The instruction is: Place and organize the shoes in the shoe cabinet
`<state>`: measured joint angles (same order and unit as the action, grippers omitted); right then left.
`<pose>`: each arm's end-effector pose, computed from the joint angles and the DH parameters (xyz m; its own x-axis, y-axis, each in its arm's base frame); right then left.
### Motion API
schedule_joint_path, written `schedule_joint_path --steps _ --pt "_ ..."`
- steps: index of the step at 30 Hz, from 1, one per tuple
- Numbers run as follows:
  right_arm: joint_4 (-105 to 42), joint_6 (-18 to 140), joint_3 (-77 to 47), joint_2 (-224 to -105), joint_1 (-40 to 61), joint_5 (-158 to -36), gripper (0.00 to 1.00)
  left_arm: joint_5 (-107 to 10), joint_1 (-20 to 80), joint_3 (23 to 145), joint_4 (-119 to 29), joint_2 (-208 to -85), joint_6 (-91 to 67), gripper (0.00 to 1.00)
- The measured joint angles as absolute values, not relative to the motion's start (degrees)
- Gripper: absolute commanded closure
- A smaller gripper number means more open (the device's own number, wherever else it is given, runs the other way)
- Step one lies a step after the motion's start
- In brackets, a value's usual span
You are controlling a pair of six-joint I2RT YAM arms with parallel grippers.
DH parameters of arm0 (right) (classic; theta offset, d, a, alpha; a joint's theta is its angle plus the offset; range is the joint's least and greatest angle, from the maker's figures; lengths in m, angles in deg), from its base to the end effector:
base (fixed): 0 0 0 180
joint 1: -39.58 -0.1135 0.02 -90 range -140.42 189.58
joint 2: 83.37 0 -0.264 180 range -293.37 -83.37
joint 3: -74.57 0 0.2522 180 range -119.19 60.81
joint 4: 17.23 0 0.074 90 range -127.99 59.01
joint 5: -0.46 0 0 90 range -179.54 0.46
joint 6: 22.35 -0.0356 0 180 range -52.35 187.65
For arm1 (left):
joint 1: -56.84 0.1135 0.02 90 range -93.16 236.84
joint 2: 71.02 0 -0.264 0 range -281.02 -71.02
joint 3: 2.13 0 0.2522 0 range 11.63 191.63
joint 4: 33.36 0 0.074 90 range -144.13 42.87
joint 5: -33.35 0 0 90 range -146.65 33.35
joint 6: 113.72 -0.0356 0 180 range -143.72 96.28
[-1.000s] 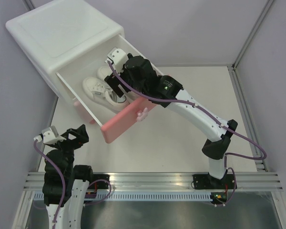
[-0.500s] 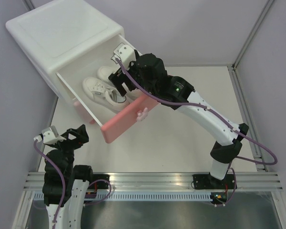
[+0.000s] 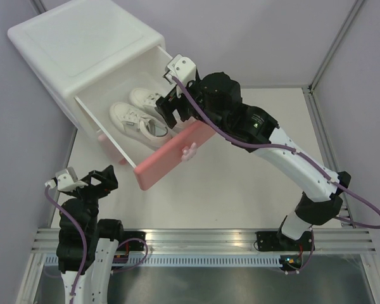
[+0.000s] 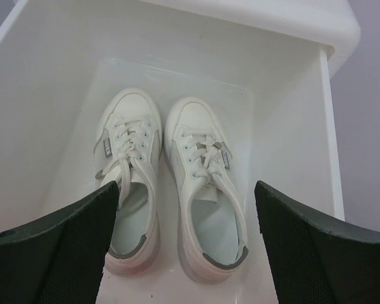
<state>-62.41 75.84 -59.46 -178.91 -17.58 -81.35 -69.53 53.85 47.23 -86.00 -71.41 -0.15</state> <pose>0.1948 0.2925 0.5205 0.0450 -0.1903 -0.9807 -0.7562 0.6350 -0.1579 0.0304 0.0064 0.2986 0.0099 -0.3909 -0.9204 -0.1826 0.9043 -0.3860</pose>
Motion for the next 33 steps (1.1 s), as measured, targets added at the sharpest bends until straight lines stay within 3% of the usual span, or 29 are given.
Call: schedule_joint_path --steps 12,24,33 --pt "-62.67 73.89 -50.54 -170.41 -17.58 -82.12 0.1 -69.49 53.87 47.23 -86.02 -71.41 -0.15 0.06" --pt "-62.76 72.28 -33.93 -150.96 -17.58 -83.78 0.1 -68.83 54.31 47.23 -86.0 -71.41 -0.15 0.06" --pt "-61.52 68.56 -17.82 -145.25 -17.58 -89.44 0.08 -68.55 54.51 47.23 -86.0 -71.41 -0.15 0.06"
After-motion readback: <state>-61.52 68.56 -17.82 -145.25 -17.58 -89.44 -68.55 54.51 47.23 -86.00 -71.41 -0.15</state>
